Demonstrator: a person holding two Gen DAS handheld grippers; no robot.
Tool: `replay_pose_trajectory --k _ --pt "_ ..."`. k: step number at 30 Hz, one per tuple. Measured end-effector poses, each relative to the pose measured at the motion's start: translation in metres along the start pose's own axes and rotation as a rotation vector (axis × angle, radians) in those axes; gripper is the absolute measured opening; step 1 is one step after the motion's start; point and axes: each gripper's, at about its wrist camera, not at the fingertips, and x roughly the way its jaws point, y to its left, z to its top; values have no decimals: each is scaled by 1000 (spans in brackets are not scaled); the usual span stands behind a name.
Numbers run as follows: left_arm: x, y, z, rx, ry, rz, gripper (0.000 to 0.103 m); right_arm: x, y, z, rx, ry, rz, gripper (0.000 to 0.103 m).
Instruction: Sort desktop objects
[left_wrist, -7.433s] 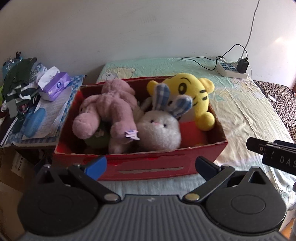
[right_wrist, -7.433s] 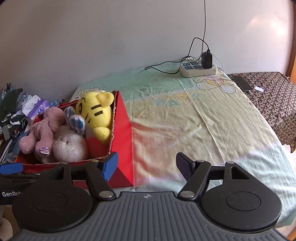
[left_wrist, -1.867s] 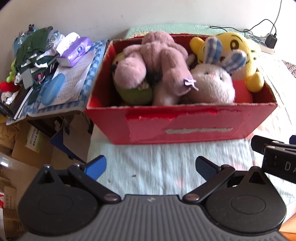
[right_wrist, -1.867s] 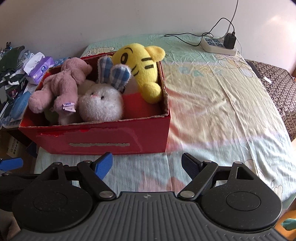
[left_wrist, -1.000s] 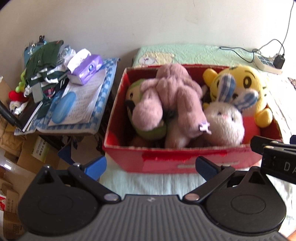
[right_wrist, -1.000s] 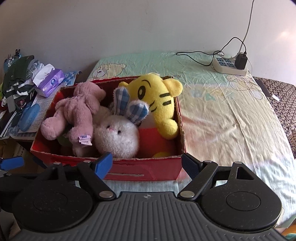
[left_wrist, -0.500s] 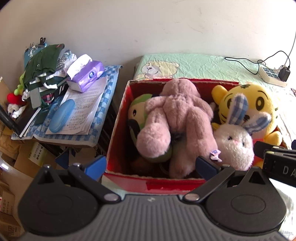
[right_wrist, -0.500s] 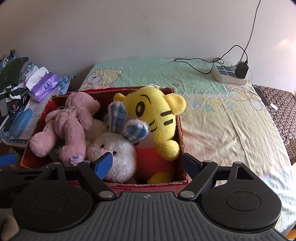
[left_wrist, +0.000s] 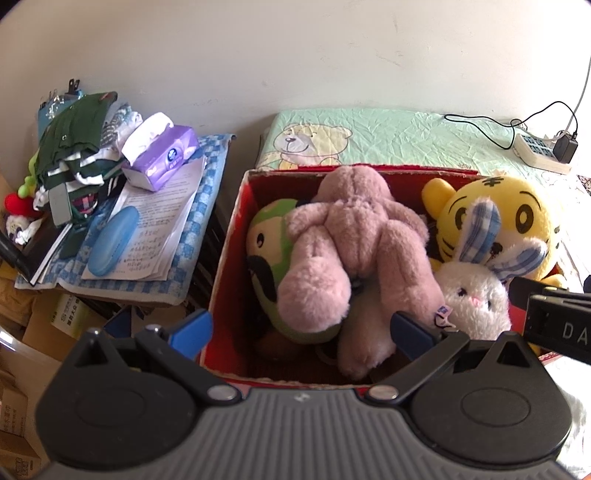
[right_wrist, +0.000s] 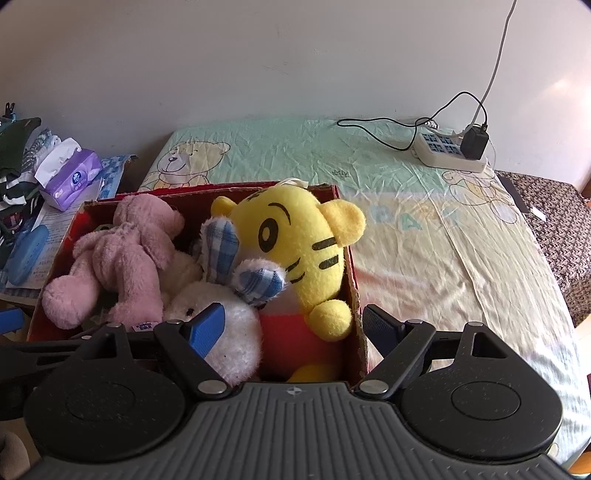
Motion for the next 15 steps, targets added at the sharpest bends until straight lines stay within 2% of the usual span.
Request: replay_pose_trajectory --k 11,15 --pt "-1 -5 6 7 3 -3 102 -2 -8 1 34 11 -5 84" --pt "-8 -8 5 10 -24 -6 102 -4 -11 1 39 12 -3 84"
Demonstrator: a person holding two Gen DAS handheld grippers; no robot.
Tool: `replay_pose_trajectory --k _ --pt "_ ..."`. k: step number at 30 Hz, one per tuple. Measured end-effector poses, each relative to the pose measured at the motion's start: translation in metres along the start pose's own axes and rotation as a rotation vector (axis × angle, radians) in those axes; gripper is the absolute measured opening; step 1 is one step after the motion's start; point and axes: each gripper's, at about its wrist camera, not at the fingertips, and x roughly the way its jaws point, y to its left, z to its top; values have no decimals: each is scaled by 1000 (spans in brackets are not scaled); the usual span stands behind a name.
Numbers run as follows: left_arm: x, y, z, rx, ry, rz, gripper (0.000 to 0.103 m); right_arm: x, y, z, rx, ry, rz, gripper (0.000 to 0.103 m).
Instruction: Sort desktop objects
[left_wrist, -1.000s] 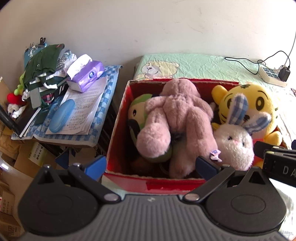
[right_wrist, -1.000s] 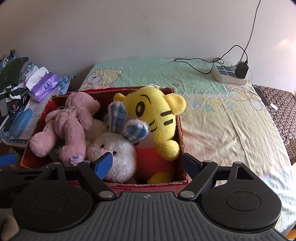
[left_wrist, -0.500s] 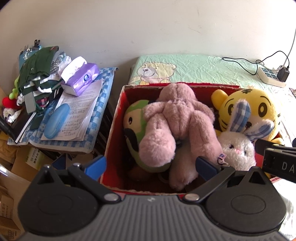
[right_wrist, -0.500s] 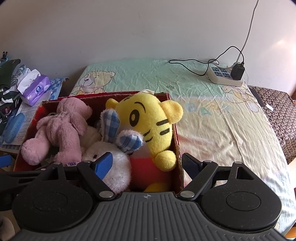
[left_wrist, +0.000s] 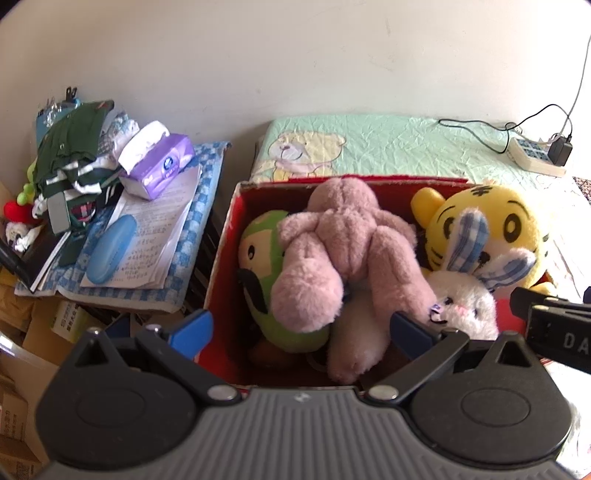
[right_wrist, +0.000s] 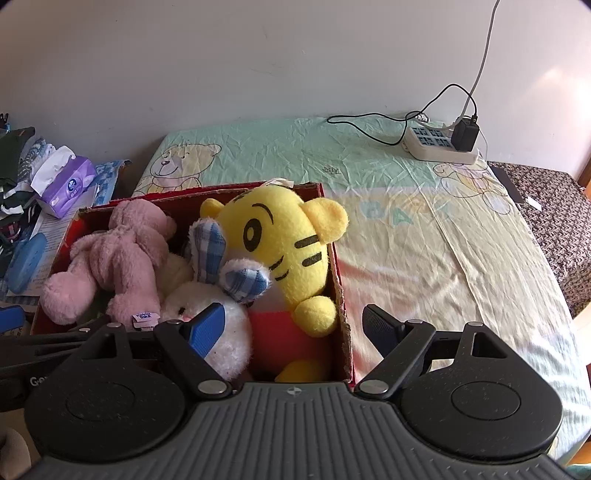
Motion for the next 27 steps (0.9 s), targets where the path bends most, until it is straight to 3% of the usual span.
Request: replay_pose_trajectory --k 3,7,12,27 --pt "-8 0 1 3 -28 -16 102 -1 -4 0 13 -3 -8 84" --pt "-16 -7 1 43 -48 16 102 -5 -11 -1 35 -6 -18 84" --pt "-21 -8 -3 58 -47 -18 102 -11 -15 -6 55 -9 -24 84" --pt "-23 -4 -37 54 20 -54 102 -27 -9 -35 41 -4 -26 84"
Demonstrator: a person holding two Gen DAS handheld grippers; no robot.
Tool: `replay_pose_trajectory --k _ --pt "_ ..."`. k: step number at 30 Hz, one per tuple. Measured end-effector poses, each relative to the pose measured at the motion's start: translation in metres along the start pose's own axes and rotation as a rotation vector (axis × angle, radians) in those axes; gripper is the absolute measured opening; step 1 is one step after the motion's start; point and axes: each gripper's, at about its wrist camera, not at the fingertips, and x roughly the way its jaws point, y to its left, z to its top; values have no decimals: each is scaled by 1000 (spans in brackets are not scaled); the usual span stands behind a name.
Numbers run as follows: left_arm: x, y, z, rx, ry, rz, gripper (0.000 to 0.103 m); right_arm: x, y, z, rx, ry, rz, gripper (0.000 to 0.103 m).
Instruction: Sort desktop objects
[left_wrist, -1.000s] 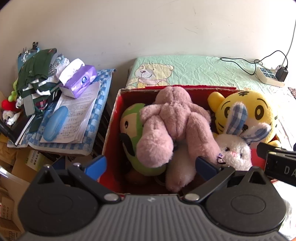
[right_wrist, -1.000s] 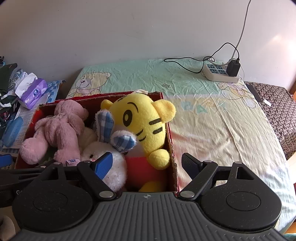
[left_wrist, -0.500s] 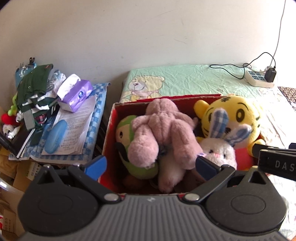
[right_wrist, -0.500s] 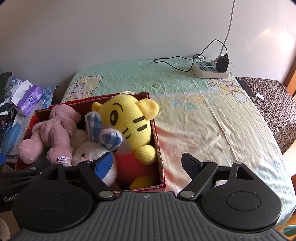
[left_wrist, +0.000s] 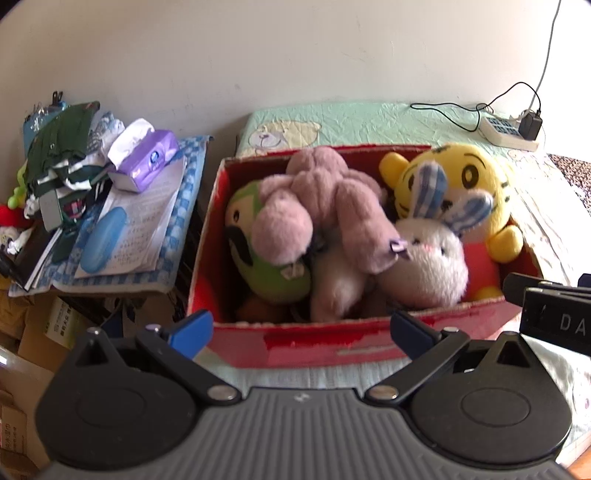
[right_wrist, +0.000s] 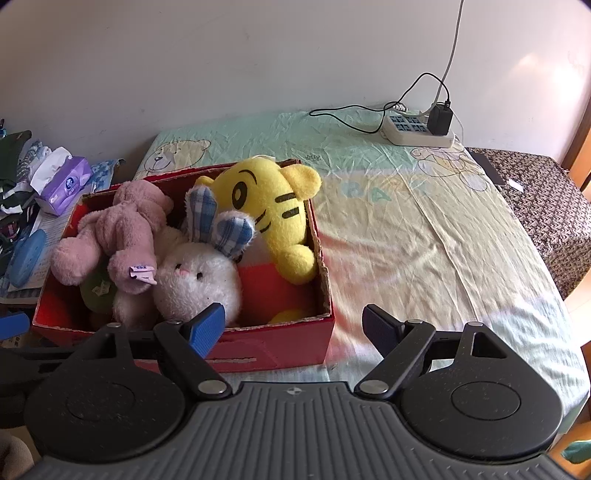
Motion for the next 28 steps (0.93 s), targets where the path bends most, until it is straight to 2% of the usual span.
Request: replay_pose_trajectory --k 18,25,28 --pt "-7 -35 -10 47 -9 -24 102 -9 -27 -14 2 -5 -27 84" --pt "-9 -42 -12 63 -44 6 100 -8 -35 -15 14 -4 -27 84" --pt "-9 -36 -9 37 -42 14 100 -9 -32 -14 10 -17 -16 84"
